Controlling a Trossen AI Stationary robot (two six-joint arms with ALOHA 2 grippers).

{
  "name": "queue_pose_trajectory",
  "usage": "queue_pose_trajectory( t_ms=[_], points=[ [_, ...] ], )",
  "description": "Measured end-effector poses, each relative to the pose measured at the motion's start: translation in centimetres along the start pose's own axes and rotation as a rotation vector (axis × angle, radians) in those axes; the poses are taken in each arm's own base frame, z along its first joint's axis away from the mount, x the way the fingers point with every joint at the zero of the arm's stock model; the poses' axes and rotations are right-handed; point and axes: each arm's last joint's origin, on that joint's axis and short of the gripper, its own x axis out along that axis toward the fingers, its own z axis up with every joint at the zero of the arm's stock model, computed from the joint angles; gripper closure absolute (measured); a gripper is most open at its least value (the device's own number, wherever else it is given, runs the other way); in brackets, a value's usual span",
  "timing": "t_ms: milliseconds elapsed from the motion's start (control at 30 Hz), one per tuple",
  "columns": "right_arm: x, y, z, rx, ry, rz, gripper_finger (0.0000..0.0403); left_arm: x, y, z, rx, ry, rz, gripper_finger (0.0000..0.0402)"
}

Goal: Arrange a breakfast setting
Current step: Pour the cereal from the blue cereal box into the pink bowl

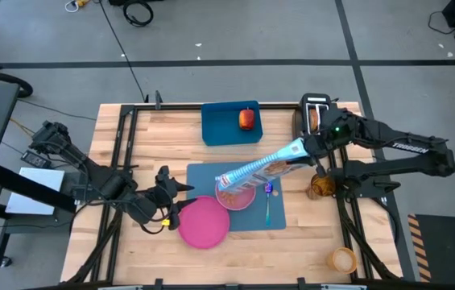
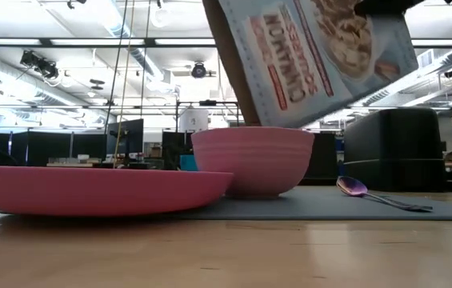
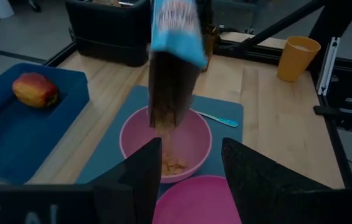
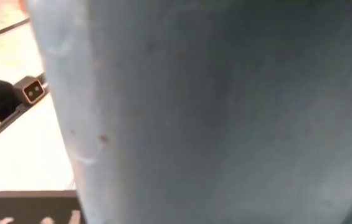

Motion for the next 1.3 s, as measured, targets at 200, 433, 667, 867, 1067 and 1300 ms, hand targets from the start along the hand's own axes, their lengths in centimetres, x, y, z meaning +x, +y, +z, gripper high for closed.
queue_pose_trajectory(
  t_ms=[200,433,667,867,1067,1300],
  points=[
    [-0.1,0.2,0.8,-0.015,0.011,0.01,0.0276,0.0,0.0,0.0,-0.021,-0.001,0.0,0.0226],
    [0.5,0.9,0.8,-0.034,0.058,0.001,0.0276,-0.1,0.0,0.0,-0.029,-0.001,-0.003,0.0226],
    [0.1,1.1,2.5,-0.035,0.083,-0.011,0.0276,0.0,0.0,0.0,-0.042,-0.001,-0.002,0.0226],
    [1.5,0.9,3.7,-0.045,0.171,0.02,0.0276,0.0,0.0,0.0,-0.051,-0.002,-0.002,0.0226],
    [2.2,0.7,4.6,-0.062,0.165,0.028,0.0276,-0.2,-0.1,0.0,-0.072,-0.002,-0.008,0.0226],
    [2.3,0.7,4.9,-0.066,0.141,0.014,0.0276,-0.3,-0.3,0.0,-0.082,-0.006,-0.016,0.0226]
  ],
)
